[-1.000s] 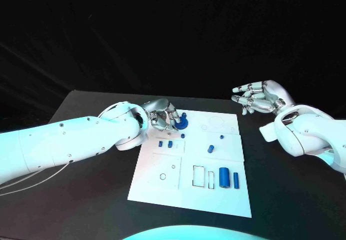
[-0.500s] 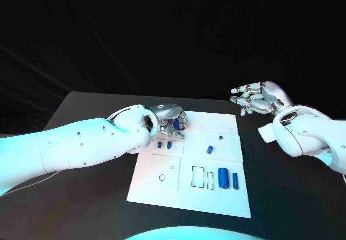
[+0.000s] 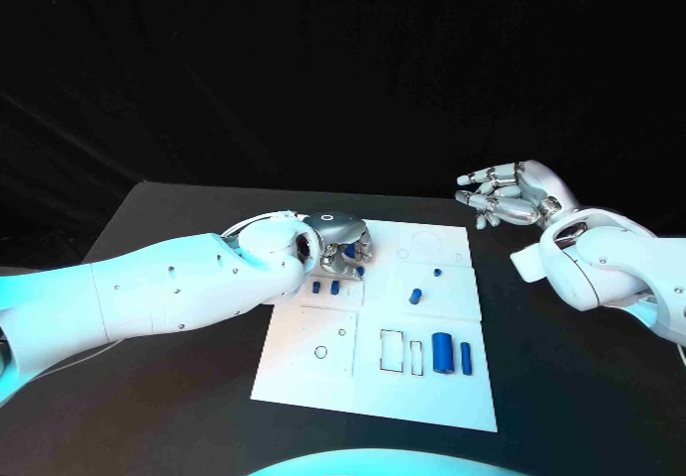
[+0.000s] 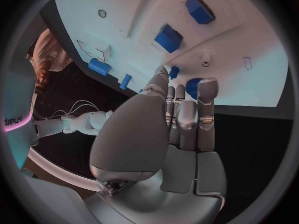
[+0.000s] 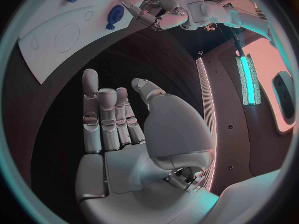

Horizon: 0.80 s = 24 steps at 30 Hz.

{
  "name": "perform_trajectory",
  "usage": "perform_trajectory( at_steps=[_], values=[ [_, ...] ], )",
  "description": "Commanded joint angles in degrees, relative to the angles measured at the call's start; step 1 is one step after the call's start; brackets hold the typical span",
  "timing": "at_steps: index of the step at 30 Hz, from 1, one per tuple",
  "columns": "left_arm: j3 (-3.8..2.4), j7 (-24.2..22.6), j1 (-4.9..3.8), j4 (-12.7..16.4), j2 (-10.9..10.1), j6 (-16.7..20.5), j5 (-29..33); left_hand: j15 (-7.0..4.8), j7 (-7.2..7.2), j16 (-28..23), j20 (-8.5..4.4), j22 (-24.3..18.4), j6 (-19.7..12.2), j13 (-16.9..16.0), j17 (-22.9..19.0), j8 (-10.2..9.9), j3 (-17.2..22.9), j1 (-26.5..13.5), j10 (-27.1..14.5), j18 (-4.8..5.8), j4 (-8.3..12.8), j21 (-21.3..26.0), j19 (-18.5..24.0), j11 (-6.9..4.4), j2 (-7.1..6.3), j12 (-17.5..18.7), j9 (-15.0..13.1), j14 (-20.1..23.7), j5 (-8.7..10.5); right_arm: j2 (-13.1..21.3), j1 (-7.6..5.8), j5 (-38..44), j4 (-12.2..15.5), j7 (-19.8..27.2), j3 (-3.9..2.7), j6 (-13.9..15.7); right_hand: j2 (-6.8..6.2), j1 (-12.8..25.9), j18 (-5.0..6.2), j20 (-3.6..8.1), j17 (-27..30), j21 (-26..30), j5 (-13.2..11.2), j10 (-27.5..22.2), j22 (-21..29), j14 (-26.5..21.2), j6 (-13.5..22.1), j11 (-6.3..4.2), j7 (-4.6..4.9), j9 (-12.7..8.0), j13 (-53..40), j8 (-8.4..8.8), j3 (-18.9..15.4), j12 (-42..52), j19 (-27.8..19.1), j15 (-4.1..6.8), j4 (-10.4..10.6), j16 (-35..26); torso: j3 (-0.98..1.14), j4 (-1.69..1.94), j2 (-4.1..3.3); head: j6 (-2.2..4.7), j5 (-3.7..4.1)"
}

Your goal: Assemble the parts on the task board

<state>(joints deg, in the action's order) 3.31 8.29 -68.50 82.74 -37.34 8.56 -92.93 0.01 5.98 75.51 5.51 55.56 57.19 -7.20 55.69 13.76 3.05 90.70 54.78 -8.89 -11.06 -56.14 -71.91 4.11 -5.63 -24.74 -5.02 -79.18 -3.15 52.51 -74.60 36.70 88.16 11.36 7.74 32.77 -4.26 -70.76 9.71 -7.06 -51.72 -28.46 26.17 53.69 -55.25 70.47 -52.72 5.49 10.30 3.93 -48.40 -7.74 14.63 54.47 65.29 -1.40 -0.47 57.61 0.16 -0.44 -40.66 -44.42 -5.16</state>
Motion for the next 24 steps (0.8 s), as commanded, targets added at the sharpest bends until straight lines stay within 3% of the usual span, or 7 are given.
perform_trajectory(
  at_steps=[1,14,24],
  values=[
    [-0.05,-0.1,0.08,-0.3,0.5,-1.4,-1.6,-0.15,0.17,0.5,0.07,0.6,0.8,0.6,0.5,-0.6,0.9,0.7,1.2,0.70,-0.1,-0.7,-0.7,-0.07,0.60,0.9,0.1,-0.7,0.11,0.0,0.03,0.3,0.2,0.4,0.00,-0.7,0.00,-0.2,0.68,-0.15,0.1,0.4,0.2,-0.4,0.1,-0.4,0.4,0.07,0.13,0.1,0.2,-0.28,-0.2,-0.2,-0.4,0.01,-0.1,-0.3,0.01,-0.01,-0.03,0.04,0.01],
    [-0.08,0.0,0.16,-1.4,1.5,-2.0,-2.3,-0.28,0.71,1.7,0.03,2.9,3.4,2.9,1.3,-3.0,5.7,2.8,6.1,1.12,0.0,-3.2,-1.6,-0.16,1.35,5.2,0.6,-1.5,0.08,0.1,0.03,0.2,0.3,0.5,0.00,-1.0,0.05,0.3,0.69,-0.22,0.2,0.6,-0.4,-0.4,0.2,-0.4,0.5,0.10,0.13,0.1,0.4,-0.54,-0.6,0.3,-0.4,-0.05,0.3,-0.1,0.02,0.00,0.04,0.02,0.02],
    [-0.10,0.4,0.19,-1.8,2.0,-3.9,-2.5,-0.23,0.85,2.0,0.10,3.8,4.9,3.4,0.9,-4.8,9.3,1.9,8.5,1.24,-0.1,-4.3,-1.7,-0.10,-0.40,8.5,0.7,-1.6,0.11,0.1,0.02,0.2,0.4,0.6,0.00,-1.0,0.12,0.5,0.70,-0.27,0.2,0.7,-1.4,-0.5,0.3,-0.5,0.6,0.10,0.10,0.1,0.6,-0.78,-1.0,0.7,-0.4,-0.07,0.6,0.1,0.05,0.07,0.00,-0.06,0.13]
  ],
)
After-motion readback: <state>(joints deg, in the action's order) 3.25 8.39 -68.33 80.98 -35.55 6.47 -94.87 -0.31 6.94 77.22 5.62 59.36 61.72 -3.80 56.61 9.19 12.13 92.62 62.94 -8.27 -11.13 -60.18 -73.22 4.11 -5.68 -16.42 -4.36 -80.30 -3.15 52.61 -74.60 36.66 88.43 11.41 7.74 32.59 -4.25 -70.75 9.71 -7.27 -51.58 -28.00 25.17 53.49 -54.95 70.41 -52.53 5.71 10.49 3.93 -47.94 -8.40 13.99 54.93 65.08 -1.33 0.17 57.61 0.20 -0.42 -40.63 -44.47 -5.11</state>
